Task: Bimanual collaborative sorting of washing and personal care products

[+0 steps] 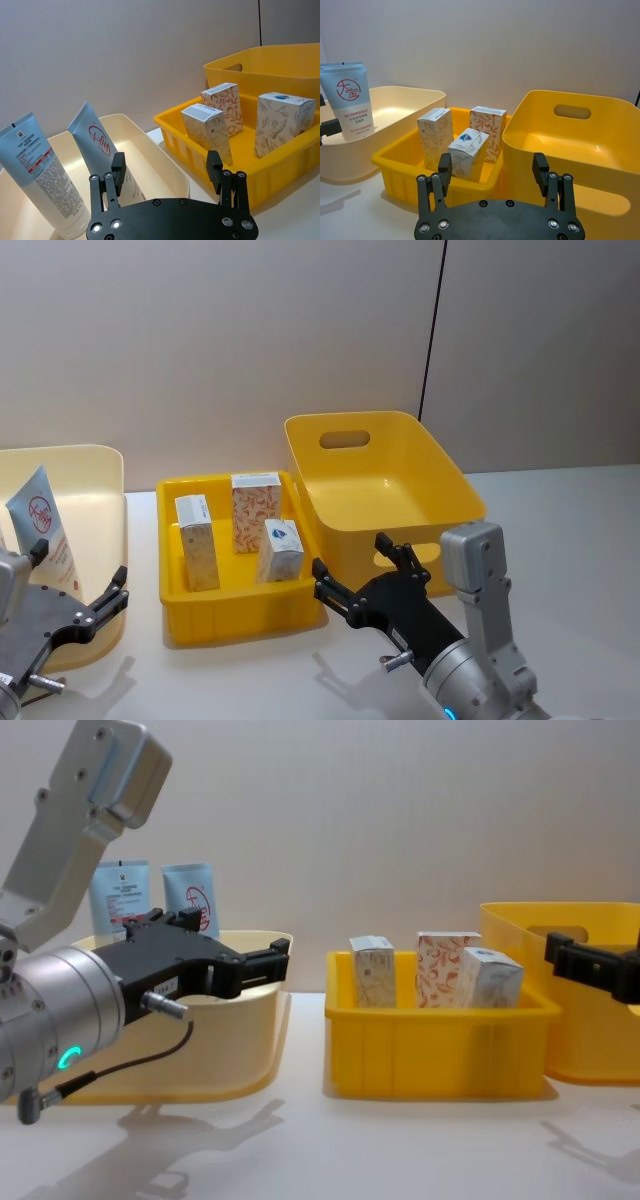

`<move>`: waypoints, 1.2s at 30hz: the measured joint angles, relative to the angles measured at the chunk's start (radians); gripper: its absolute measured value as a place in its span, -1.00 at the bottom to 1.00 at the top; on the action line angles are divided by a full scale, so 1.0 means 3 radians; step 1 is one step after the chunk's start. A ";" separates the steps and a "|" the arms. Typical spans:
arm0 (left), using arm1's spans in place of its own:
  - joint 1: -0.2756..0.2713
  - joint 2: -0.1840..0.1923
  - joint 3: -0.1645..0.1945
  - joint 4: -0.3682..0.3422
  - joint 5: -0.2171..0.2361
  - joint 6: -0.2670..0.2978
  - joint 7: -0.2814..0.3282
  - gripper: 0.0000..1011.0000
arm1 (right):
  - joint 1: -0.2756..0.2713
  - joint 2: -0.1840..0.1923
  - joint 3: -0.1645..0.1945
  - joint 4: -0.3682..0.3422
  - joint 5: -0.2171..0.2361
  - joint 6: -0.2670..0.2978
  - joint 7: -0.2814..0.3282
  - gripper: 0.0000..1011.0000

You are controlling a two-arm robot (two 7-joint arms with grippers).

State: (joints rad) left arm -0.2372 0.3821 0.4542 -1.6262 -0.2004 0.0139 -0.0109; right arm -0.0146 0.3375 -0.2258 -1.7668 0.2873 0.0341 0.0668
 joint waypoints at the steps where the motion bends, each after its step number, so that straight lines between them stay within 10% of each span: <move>1: 0.0000 0.0000 0.0000 0.0000 0.0000 0.0000 0.0000 0.98 | 0.0000 0.0000 0.0000 0.0000 0.0000 0.0000 0.0000 0.98; 36: 0.0000 0.0000 0.0000 0.0000 0.0000 0.0000 0.0000 0.98 | 0.0000 0.0000 0.0000 0.0000 0.0000 0.0000 0.0000 0.98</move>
State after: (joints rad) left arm -0.2371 0.3821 0.4542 -1.6262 -0.2004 0.0139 -0.0109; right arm -0.0147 0.3375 -0.2258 -1.7668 0.2874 0.0341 0.0668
